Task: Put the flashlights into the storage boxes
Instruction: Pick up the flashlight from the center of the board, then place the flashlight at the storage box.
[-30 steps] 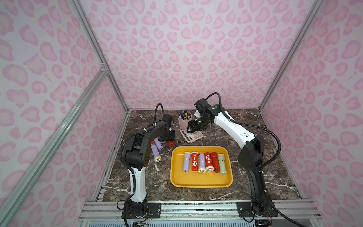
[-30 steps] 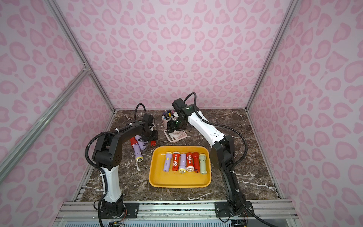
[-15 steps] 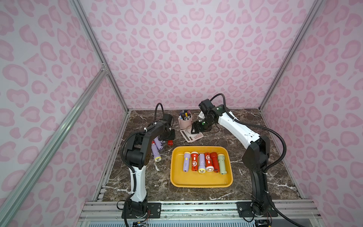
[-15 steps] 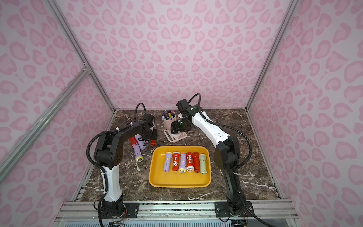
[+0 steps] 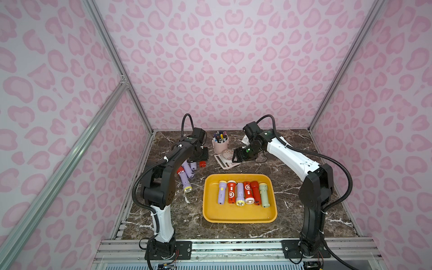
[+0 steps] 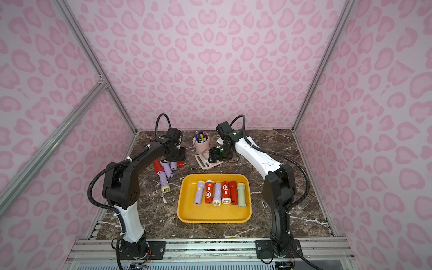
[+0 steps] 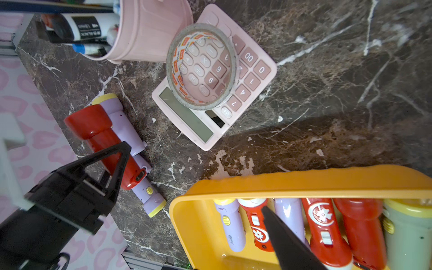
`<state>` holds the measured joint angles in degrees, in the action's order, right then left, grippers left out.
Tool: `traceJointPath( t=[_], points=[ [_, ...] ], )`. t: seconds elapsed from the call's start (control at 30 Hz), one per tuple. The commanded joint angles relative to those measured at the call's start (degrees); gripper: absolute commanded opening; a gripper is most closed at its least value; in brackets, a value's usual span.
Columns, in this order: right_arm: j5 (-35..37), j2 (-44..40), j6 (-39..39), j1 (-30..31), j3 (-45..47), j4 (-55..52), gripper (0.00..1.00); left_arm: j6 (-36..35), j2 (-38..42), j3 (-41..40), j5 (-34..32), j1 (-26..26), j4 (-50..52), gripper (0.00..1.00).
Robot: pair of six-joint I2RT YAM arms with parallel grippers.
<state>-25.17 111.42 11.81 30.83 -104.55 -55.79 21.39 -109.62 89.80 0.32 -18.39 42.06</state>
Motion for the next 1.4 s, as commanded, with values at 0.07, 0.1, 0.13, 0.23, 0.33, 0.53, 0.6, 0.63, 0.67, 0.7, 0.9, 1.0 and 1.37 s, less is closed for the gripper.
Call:
traceJointPath(
  t=[0.07,0.1,0.13,0.23,0.33,0.53,0.6,0.63,0.67,0.7,0.9,1.0,1.37],
  points=[
    [-1.64,-2.63,-0.38,-0.28,3.79,1.37,0.64,2.33,4.85,0.67,-3.66,-3.44,6.58,0.29],
    [-2.00,-3.35,-0.49,-0.32,4.94,1.89,0.64,2.80,6.16,0.18,-4.26,-4.30,7.00,0.29],
    [-2.09,-4.00,-0.40,-0.33,6.11,2.77,0.64,3.17,7.29,-0.39,-4.73,-5.12,7.17,0.29],
    [-1.97,-4.96,0.65,-0.29,8.69,3.85,0.64,4.55,11.26,-2.25,-5.01,-7.27,8.00,0.29],
    [-1.30,-6.56,1.84,-0.07,10.20,4.82,0.64,4.97,14.96,-4.68,-4.97,-9.12,8.29,0.29],
    [1.37,-9.27,3.74,0.32,12.20,5.32,0.64,4.00,20.44,-12.24,-1.94,-11.89,7.26,0.30],
    [3.37,-9.90,4.57,0.50,13.49,5.40,0.65,4.50,22.48,-16.55,-0.95,-13.16,5.73,0.30],
    [3.84,-9.90,5.06,0.47,13.41,4.86,0.64,4.85,23.33,-17.88,-0.32,-13.58,5.13,0.30],
    [4.18,-10.12,5.50,0.62,13.67,4.89,0.64,5.29,24.34,-19.21,0.30,-14.28,4.34,0.30],
    [4.61,-10.45,6.02,1.01,14.12,5.21,0.64,5.71,25.35,-20.62,0.47,-15.05,3.78,0.30],
    [7.69,-11.30,8.63,3.89,14.29,4.80,0.64,6.83,29.76,-26.40,1.69,-17.91,1.59,0.30],
    [8.84,-11.67,9.77,5.57,14.63,5.24,0.64,6.50,30.68,-28.62,2.40,-18.67,0.58,0.30],
    [11.60,-13.77,12.31,8.17,16.95,6.19,0.64,5.60,29.95,-32.40,3.86,-19.26,-1.25,0.29]
  ],
)
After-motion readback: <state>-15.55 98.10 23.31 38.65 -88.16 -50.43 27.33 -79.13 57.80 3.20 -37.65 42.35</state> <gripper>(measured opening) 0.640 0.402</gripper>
